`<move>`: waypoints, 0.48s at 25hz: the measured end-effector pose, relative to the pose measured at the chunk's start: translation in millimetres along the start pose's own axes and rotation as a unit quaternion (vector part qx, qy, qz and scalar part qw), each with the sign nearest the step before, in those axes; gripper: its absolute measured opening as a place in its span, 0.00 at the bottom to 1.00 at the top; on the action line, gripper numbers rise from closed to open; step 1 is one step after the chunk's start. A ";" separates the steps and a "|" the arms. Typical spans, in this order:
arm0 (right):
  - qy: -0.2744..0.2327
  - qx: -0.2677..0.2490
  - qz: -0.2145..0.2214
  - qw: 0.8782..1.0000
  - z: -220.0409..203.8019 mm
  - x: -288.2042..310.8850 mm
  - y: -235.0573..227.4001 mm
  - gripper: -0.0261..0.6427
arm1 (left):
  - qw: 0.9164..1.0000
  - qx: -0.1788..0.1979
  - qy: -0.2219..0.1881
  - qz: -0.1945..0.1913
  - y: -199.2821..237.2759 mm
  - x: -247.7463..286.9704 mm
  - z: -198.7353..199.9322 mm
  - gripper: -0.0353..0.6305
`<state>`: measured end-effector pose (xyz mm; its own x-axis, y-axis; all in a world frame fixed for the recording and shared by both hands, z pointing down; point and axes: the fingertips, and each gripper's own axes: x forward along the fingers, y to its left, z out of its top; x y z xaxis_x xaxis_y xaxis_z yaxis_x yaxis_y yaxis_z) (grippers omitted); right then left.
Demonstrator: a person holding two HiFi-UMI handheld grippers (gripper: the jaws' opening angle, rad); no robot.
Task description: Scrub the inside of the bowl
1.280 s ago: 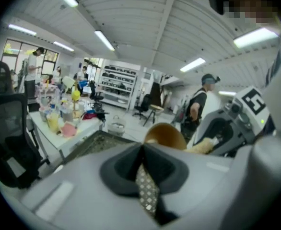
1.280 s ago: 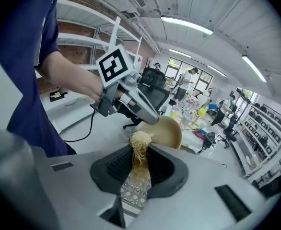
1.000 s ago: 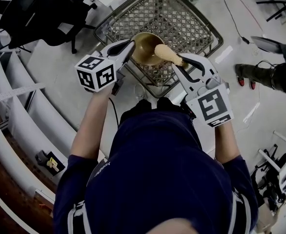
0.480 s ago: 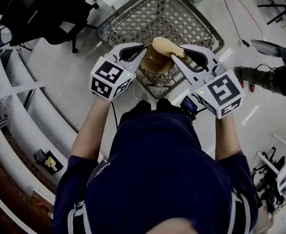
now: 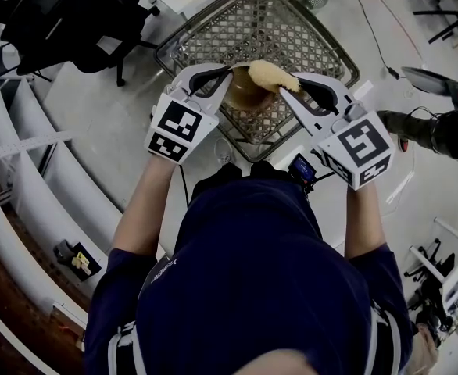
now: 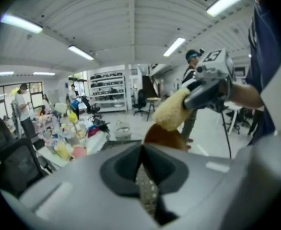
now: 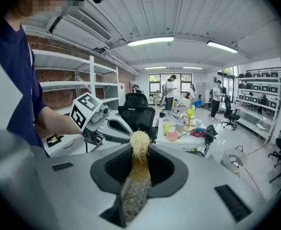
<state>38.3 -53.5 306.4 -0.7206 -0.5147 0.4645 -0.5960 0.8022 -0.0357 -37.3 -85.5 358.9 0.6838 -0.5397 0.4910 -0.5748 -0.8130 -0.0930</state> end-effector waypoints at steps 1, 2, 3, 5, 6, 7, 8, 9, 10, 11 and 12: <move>-0.001 0.008 -0.001 1.000 -1.8 -2.1 -3.7 0.14 | 1.000 -0.002 0.000 0.003 4.2 -1.4 -0.5 0.07; -0.002 0.015 -0.002 1.000 -2.7 -3.0 -6.5 0.14 | 1.000 -0.001 0.000 0.004 7.0 -2.2 -0.5 0.07; -0.003 0.020 0.000 1.000 -2.3 -2.5 -8.1 0.14 | 1.000 0.001 0.001 0.004 8.5 -2.1 -0.2 0.07; -0.006 0.018 0.005 1.000 2.3 2.8 -7.6 0.14 | 1.000 0.013 0.003 0.002 7.2 0.6 1.8 0.07; -0.008 0.015 0.010 1.000 6.2 7.1 -5.6 0.14 | 1.000 0.022 0.004 -0.001 4.1 3.0 3.5 0.07; -0.010 0.011 0.016 1.000 10.3 11.7 -3.1 0.14 | 0.999 0.034 0.005 -0.004 -0.1 5.6 5.5 0.07; -0.011 0.005 0.022 1.000 13.9 16.4 -0.3 0.14 | 0.999 0.047 0.005 -0.006 -4.3 8.0 7.8 0.07; -0.010 0.000 0.028 1.000 16.5 20.4 2.0 0.14 | 0.998 0.059 0.006 -0.006 -7.7 10.1 10.0 0.07; -0.007 -0.004 0.030 1.000 17.6 23.0 3.0 0.14 | 0.998 0.069 0.008 -0.004 -9.3 11.6 11.6 0.07; -0.004 -0.006 0.030 1.000 17.1 23.9 2.2 0.14 | 0.997 0.075 0.009 0.000 -8.8 12.4 12.1 0.07; -0.001 -0.004 0.026 1.000 15.2 22.9 -0.6 0.14 | 0.997 0.073 0.010 0.003 -6.3 12.4 11.6 0.07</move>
<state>16.8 -70.3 303.6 -0.7517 -0.4724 0.4602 -0.5541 0.8308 -0.0523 -20.0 -89.7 355.5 0.6705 -0.5421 0.5065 -0.5067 -0.8333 -0.2211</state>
